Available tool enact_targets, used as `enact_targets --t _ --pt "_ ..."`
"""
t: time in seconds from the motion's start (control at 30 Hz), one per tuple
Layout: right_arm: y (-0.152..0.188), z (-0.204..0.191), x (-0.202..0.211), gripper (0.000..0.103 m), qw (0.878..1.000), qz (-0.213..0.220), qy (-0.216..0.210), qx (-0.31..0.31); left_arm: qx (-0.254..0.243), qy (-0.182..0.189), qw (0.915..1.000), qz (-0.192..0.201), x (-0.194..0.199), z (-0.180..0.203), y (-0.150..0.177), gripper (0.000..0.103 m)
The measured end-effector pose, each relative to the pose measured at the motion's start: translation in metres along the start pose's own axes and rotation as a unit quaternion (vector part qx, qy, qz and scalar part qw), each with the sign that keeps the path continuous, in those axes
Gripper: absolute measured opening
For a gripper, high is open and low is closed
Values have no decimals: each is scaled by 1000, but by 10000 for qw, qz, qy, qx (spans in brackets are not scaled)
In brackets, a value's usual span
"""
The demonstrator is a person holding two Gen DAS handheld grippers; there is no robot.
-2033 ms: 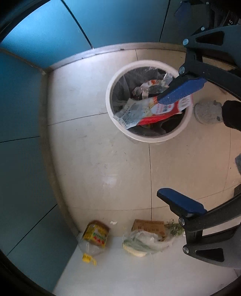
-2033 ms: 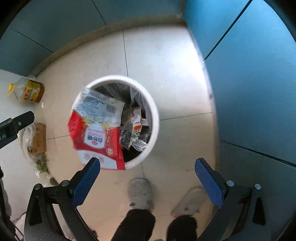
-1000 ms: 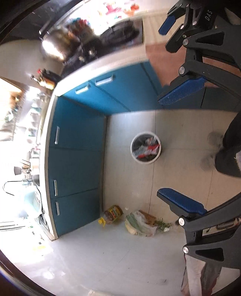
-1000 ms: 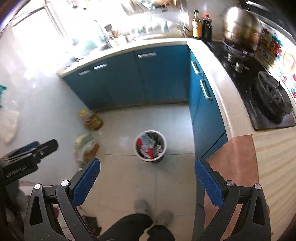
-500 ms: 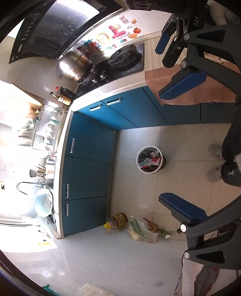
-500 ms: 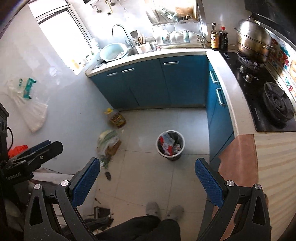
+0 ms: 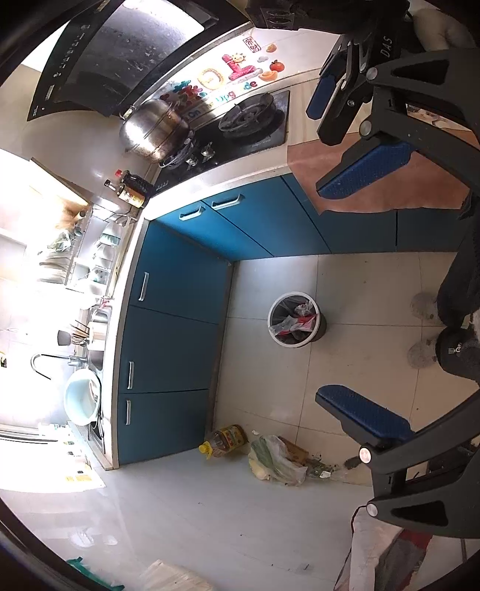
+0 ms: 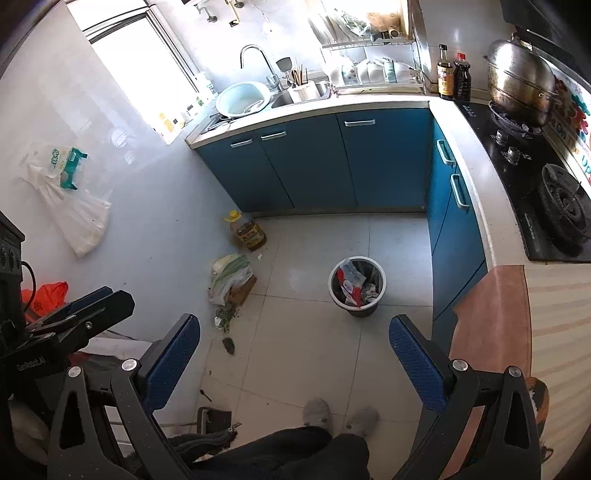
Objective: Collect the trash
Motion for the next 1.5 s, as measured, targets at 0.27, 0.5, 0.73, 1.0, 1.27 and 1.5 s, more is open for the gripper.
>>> enact_targets --t 0.27,0.5,0.73,1.0,1.27,1.5 --pt "1 1 -1 103 10000 -64 -12 11 72 36 10000 -12 0 -2 0 103" --pt "1 2 -1 103 9999 -96 -31 9 69 59 9999 -42 -2 -3 1 103" --pt "0 3 -2 103 9999 -118 -46 6 19 53 9999 -97 -5 1 4 103" --pt "1 3 -2 103 9999 -132 -58 3 -13 75 9998 -160 -8 9 3 103" --pt "4 4 -3 103 9998 -160 -94 -8 -16 85 9998 -185 -10 11 3 103" --pt "3 8 -5 103 9997 -195 -139 -33 -8 102 9997 -220 -13 12 3 103"
Point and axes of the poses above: each gripper's, at about its wrist camera, not at the fingertips, and x roughly against the way its jaws point, z to its right, y to its underside, the point moved 4 cm from there along -x, roughly the way its jaws point, and after that the axes turned 15 degrees about y, right-handed, at the moved point
